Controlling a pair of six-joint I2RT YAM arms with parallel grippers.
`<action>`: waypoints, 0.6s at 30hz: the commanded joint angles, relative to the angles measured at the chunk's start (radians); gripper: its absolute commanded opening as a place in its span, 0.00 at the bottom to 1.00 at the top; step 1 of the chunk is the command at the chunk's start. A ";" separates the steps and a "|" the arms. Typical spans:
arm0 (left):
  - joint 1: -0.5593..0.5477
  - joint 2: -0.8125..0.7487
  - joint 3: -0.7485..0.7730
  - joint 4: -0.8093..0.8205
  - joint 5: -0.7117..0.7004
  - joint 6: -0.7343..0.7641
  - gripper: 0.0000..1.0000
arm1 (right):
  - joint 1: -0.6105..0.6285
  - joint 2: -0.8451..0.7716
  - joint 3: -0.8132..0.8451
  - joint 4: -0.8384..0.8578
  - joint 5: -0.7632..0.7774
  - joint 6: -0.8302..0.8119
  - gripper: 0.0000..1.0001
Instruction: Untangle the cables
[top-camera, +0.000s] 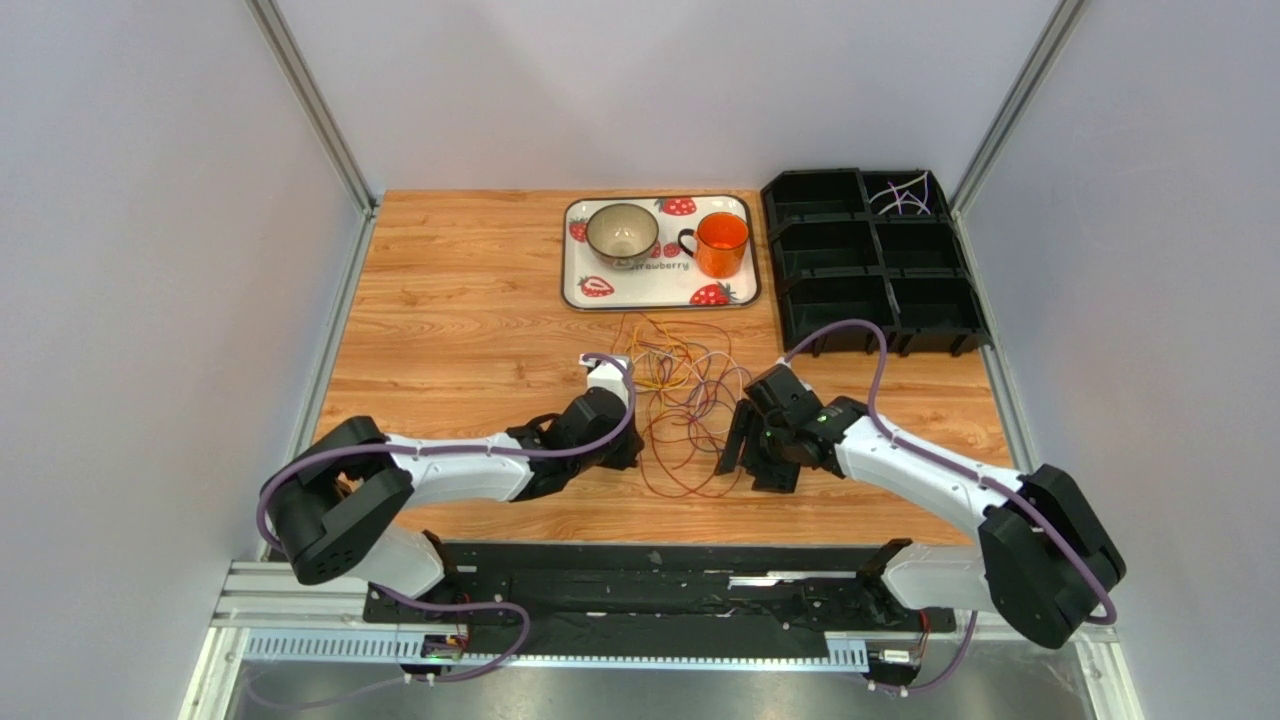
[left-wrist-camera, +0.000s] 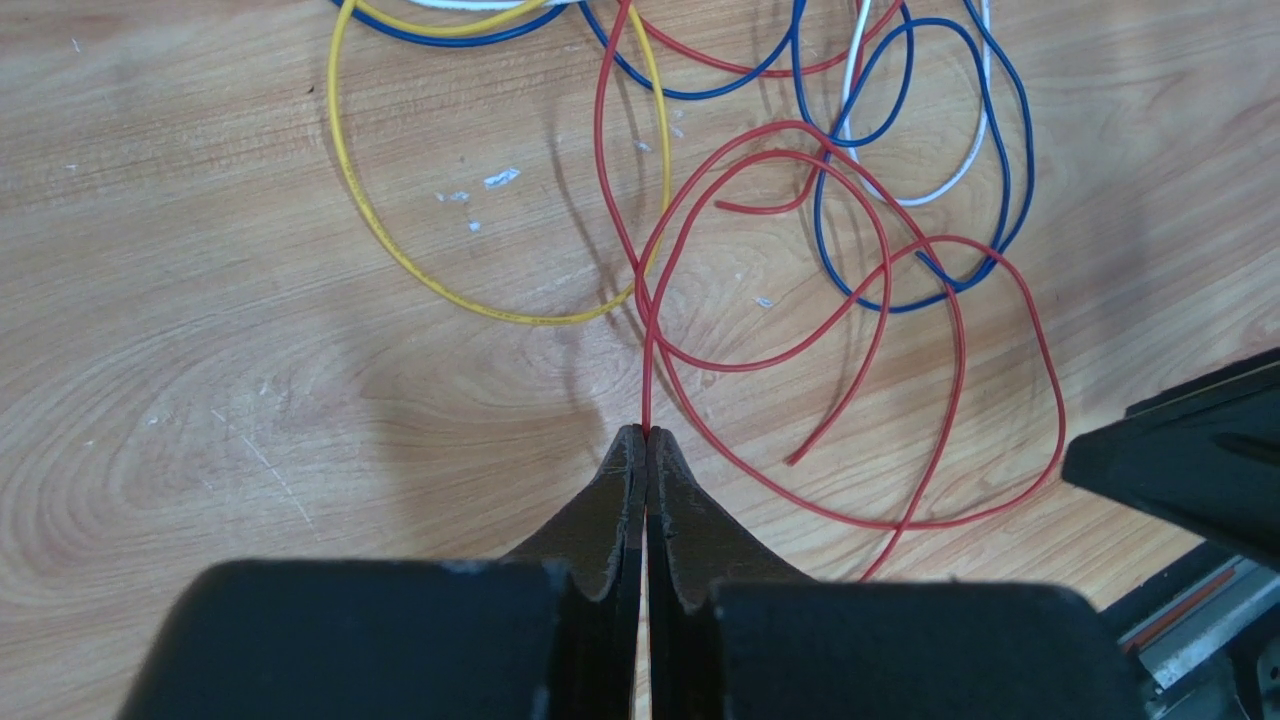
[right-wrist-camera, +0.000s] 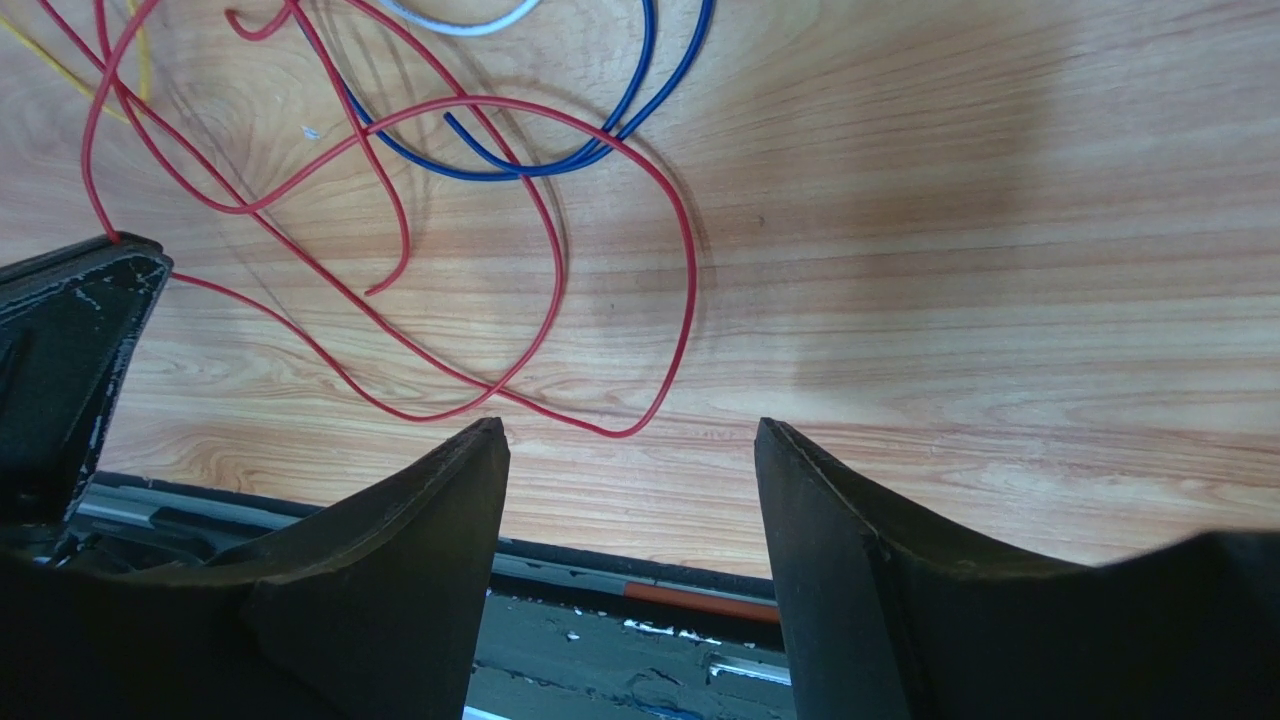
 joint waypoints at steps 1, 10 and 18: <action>-0.002 0.012 0.010 0.050 0.001 -0.036 0.00 | 0.019 0.036 0.007 0.077 0.010 0.038 0.66; -0.002 0.118 0.019 0.119 0.083 -0.100 0.00 | 0.066 0.191 0.099 0.027 0.132 0.006 0.58; -0.002 0.146 0.017 0.152 0.117 -0.125 0.00 | 0.143 0.284 0.188 -0.055 0.255 0.019 0.53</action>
